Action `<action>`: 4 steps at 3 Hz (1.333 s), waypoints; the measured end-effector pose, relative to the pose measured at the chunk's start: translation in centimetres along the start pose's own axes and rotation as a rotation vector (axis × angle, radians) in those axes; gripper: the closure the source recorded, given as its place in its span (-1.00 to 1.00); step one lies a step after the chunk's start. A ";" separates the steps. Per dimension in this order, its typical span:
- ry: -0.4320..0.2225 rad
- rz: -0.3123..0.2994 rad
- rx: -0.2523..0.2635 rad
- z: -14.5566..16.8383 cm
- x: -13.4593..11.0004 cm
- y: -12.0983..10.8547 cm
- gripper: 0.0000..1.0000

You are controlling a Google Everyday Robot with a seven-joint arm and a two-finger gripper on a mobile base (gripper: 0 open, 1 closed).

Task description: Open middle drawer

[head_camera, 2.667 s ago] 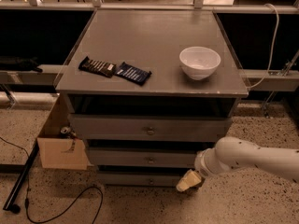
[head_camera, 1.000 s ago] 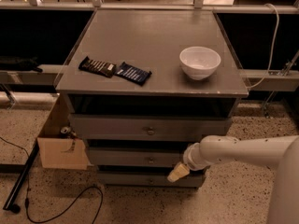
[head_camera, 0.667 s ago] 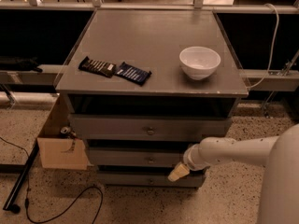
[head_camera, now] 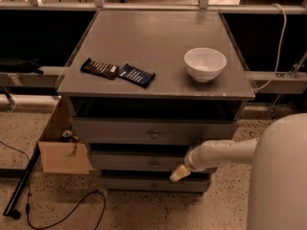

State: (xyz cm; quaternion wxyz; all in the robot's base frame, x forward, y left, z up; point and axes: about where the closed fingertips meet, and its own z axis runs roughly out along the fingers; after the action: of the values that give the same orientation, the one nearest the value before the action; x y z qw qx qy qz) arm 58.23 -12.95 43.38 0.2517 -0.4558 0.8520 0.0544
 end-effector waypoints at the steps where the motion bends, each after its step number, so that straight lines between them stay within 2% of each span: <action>1: -0.015 0.007 0.011 0.5 0.0 -0.4 -1.00; 4: 0.019 0.059 -0.009 2.3 1.6 -2.0 -1.00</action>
Offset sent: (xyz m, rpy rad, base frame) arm 0.0122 -0.0161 -0.0252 0.0168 0.0108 -0.0487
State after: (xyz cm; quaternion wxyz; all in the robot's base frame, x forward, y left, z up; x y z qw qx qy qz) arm 59.97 -14.57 40.85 0.2396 -0.4321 0.8672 0.0614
